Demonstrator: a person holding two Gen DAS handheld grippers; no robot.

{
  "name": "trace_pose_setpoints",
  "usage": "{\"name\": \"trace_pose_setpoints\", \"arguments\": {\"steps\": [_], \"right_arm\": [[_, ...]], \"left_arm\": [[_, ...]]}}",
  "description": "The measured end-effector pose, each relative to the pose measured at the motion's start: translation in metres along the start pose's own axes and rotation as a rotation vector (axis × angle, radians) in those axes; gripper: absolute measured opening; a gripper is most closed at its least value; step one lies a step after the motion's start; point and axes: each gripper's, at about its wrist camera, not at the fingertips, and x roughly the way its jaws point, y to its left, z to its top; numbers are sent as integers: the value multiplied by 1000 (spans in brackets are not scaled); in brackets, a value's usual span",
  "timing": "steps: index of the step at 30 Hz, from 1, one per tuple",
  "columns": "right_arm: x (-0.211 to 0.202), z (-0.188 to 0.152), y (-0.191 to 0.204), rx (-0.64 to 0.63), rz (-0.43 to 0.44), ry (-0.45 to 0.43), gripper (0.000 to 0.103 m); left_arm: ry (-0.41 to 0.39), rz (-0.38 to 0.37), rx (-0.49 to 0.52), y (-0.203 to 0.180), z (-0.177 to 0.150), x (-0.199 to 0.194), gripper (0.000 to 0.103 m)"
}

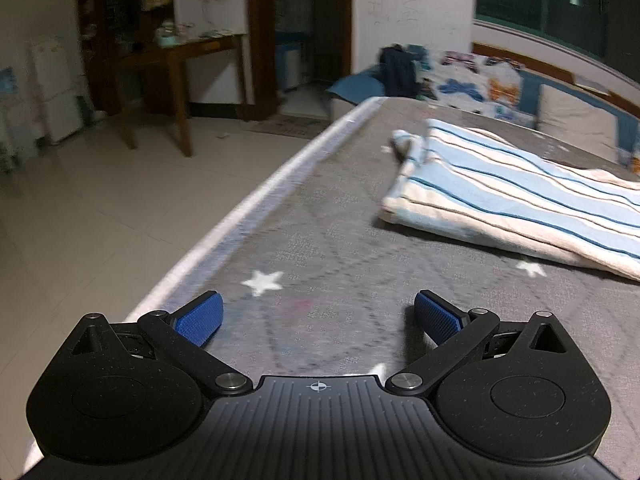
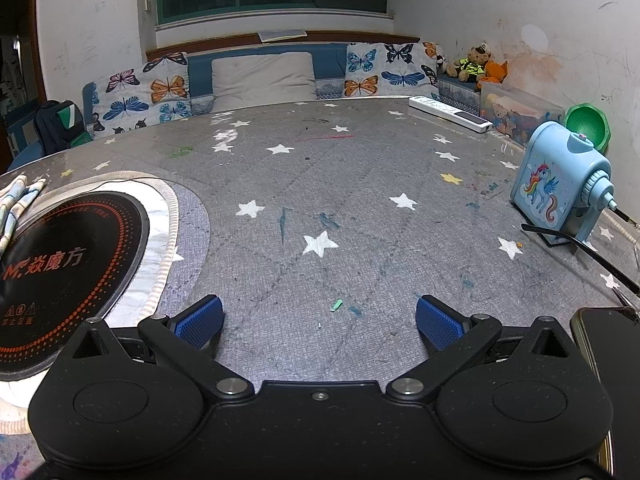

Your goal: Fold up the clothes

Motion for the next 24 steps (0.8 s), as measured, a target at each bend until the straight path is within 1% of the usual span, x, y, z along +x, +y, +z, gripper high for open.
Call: {"name": "trace_pose_setpoints", "arguments": {"steps": [3,4,6,8,12,13,15,16,18,21,24], "right_arm": [[0,0,0,0,0,0,103],[0,0,0,0,0,0,103],[0,0,0,0,0,0,103],[0,0,0,0,0,0,103],[0,0,0,0,0,0,103],[0,0,0,0,0,0,103],[0,0,0,0,0,0,103],[0,0,0,0,0,0,103],[0,0,0,0,0,0,103],[0,0,0,0,0,0,103],[0,0,0,0,0,0,103]], "left_arm": [[-7,-6,-51,9,-1,-1,103],[-22,-8,-78,13,-2,-3,103],[-36,3,-96,16,-2,-6,103],[-54,52,-129,21,-4,-9,103],[-76,106,-193,30,-5,-14,103],[-84,115,-225,35,-6,-15,103],[-88,107,-269,42,-7,-17,103],[-90,93,-309,49,-9,-17,103],[-89,85,-344,54,-9,-18,103],[-103,65,-438,69,-14,-21,103],[-117,55,-460,72,-15,-24,103]]}}
